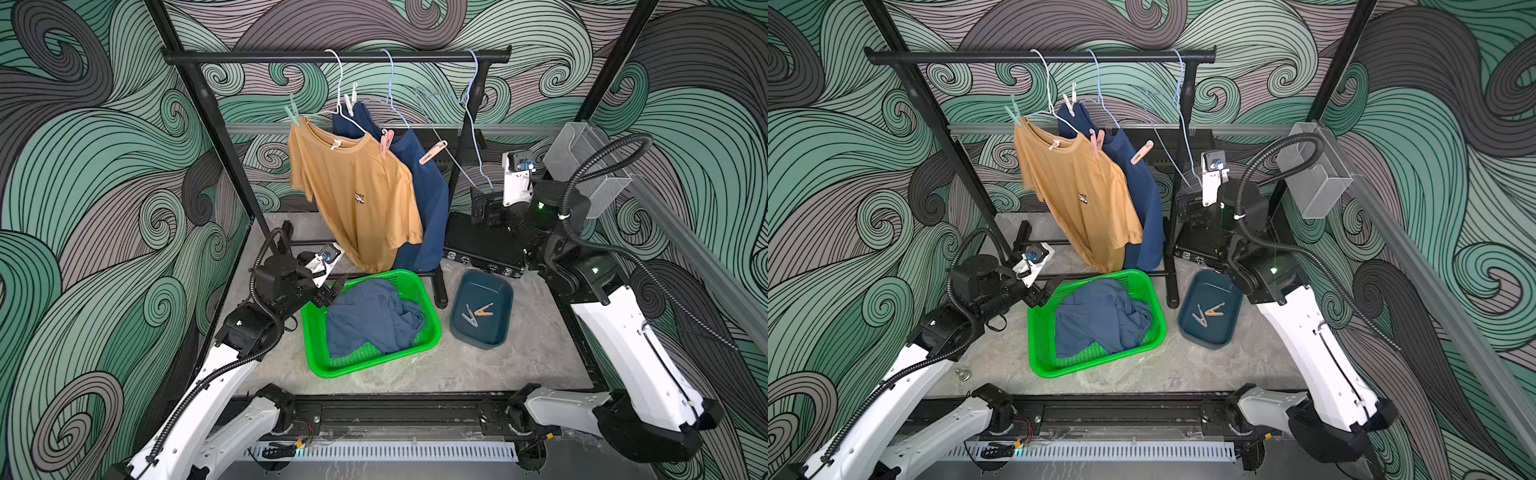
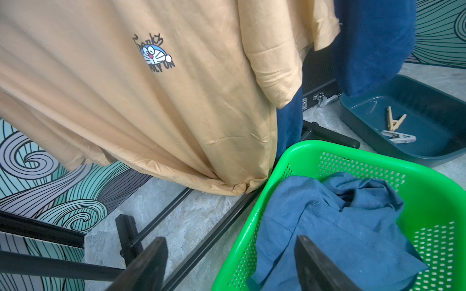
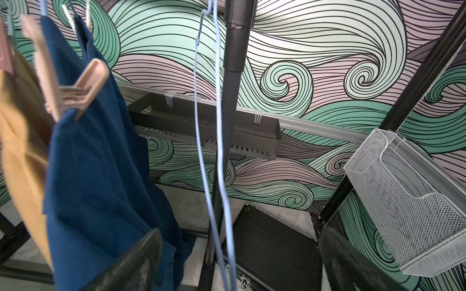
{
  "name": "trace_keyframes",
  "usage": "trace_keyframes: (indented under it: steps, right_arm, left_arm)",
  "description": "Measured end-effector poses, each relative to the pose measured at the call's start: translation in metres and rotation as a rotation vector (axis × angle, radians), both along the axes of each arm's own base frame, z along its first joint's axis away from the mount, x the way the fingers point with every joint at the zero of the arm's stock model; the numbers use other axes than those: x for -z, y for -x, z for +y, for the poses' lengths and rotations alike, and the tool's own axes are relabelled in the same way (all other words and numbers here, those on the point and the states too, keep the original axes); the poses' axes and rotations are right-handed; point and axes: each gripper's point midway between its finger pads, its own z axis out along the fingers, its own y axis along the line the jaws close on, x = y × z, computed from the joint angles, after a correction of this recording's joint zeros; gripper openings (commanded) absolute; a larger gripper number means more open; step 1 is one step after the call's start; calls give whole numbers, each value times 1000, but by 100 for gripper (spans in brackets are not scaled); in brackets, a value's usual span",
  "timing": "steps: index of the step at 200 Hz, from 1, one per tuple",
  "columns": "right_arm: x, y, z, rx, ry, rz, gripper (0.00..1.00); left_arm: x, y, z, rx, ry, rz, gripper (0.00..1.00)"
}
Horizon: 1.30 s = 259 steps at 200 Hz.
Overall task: Remove the clothespins securing t-shirts to the hanger
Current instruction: Place the hanger on the clothes rail, then pick up the hanger from the clothes rail.
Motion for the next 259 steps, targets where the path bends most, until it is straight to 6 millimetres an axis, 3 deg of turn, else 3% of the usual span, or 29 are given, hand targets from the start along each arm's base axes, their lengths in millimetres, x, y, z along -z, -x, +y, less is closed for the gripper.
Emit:
trace_keyframes:
  steps: [52,100,153,201,259]
  right_arm:
    - [-4,32,8,-87,36,4,96]
    - [-21,53,37,-227,65,2,89]
    - [-40,61,93,-436,62,1,73]
    - [-31,59,150,-613,104,22,64]
    - [-15,43,200,-736,152,29,61]
  left_arm:
    - [0,1,-7,22,46,26,79]
    - [2,-1,-11,29,68,43,79]
    - [-1,-2,-13,25,92,39,79]
    - [-4,-1,-14,26,129,30,79]
    - [-5,-2,-17,24,175,29,79]
